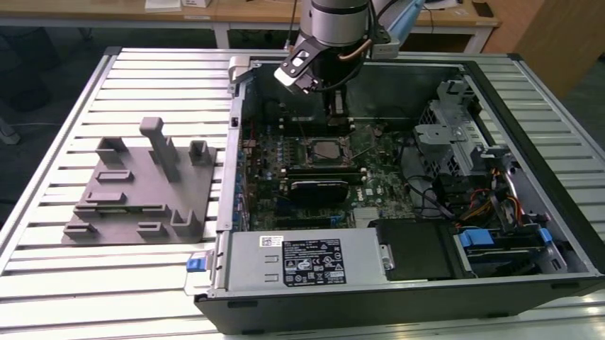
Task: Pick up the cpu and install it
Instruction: 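Close the cpu cover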
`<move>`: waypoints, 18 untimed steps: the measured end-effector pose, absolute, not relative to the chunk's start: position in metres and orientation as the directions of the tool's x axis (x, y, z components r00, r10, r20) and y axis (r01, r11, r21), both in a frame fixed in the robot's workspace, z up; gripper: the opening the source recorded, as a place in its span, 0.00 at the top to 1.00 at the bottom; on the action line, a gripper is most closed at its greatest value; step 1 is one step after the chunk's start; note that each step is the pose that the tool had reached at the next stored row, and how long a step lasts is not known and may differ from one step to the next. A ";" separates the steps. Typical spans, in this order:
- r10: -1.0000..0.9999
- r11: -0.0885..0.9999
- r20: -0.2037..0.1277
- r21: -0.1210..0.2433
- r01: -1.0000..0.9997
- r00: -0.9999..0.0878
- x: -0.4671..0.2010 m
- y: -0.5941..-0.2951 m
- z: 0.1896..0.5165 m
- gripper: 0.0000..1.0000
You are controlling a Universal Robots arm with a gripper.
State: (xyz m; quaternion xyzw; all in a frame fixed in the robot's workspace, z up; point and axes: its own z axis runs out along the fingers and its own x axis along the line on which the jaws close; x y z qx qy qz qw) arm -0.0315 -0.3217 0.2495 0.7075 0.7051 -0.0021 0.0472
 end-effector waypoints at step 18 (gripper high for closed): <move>0.998 -0.001 -0.070 0.064 0.998 0.006 -0.021 -0.322 0.249 0.89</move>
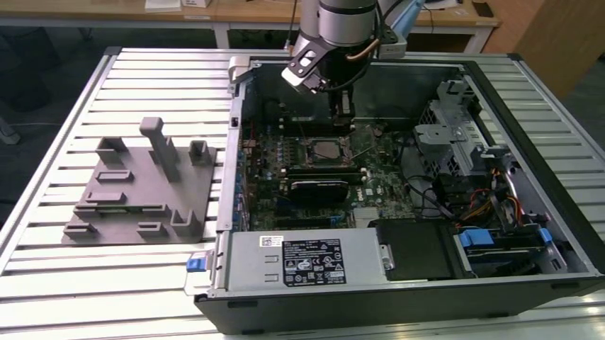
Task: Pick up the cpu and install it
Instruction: 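Close the cpu cover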
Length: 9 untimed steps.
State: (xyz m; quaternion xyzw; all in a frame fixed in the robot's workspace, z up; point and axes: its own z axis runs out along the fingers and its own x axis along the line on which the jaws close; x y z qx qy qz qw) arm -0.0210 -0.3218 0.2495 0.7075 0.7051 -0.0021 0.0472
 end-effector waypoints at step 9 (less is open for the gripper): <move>0.998 -0.001 -0.070 0.064 0.998 0.006 -0.013 -0.322 0.250 0.89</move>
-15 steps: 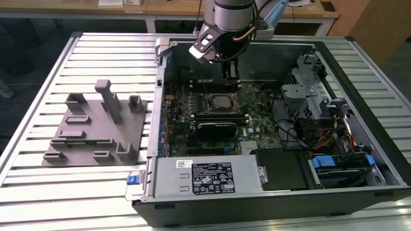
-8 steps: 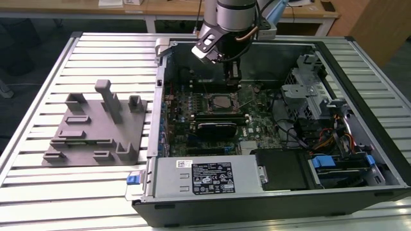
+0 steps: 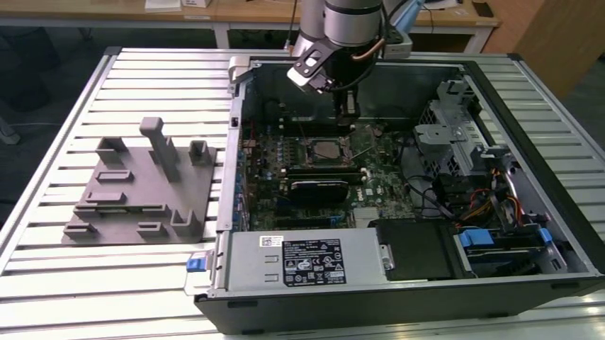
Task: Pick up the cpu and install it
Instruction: 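Close the cpu cover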
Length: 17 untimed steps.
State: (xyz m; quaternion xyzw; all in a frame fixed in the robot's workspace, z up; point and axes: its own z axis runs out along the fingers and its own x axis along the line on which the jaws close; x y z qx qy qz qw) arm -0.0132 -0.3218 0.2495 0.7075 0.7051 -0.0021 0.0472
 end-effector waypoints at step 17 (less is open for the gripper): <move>0.998 -0.001 -0.070 0.064 0.998 0.006 0.008 -0.322 0.250 0.89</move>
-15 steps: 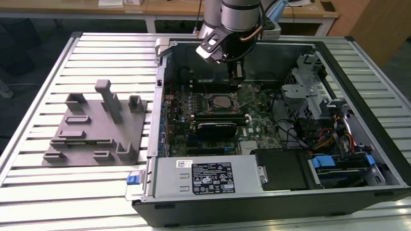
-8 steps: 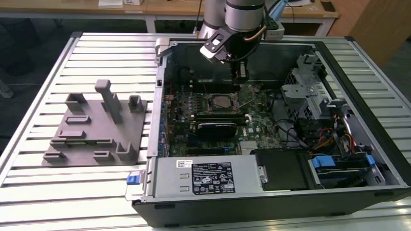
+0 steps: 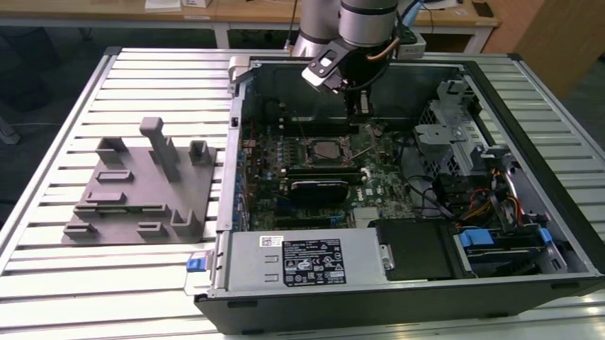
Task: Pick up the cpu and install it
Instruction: 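Close the cpu cover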
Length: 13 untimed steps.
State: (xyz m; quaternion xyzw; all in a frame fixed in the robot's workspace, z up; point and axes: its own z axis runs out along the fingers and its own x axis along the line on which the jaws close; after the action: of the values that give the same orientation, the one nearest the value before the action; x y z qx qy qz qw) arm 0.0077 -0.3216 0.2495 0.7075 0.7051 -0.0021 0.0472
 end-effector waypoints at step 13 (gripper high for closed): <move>0.998 -0.001 -0.069 0.064 0.998 0.006 0.009 -0.322 0.262 0.89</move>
State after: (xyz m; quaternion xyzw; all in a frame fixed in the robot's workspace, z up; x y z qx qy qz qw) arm 0.0087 -0.3216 0.2616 0.7075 0.7051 -0.0019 0.0472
